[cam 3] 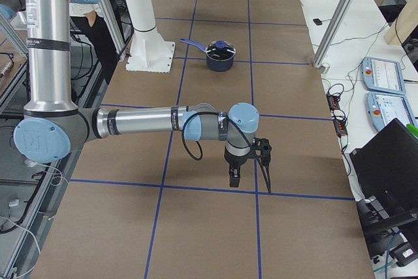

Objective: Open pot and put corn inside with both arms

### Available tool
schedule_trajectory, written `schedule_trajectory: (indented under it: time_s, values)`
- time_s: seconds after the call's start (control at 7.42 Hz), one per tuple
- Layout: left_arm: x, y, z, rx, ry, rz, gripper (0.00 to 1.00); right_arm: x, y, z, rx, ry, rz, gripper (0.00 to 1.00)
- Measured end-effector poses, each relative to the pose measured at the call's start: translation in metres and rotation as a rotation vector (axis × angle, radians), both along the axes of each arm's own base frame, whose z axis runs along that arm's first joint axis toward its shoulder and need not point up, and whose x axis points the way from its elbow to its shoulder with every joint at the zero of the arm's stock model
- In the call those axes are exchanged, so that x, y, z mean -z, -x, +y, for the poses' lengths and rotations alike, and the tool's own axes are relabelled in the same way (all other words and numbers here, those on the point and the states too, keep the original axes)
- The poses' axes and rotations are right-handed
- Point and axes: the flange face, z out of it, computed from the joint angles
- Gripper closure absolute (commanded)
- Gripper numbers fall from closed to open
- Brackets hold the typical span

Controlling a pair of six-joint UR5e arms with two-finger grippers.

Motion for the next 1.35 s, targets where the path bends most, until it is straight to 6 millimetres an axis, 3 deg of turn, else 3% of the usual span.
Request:
schedule_trajectory:
  time_s: [0.94,1.35]
  values:
    - [0.011,0.0,0.0,0.002,-0.023,0.003,0.02,0.02,0.001,-0.003,0.003,-0.043,-0.003,0.0]
    - [0.05,-0.002,-0.015,-0.003,-0.144,0.037,0.02,0.074,0.002,-0.007,0.002,-0.151,-0.007,0.0]
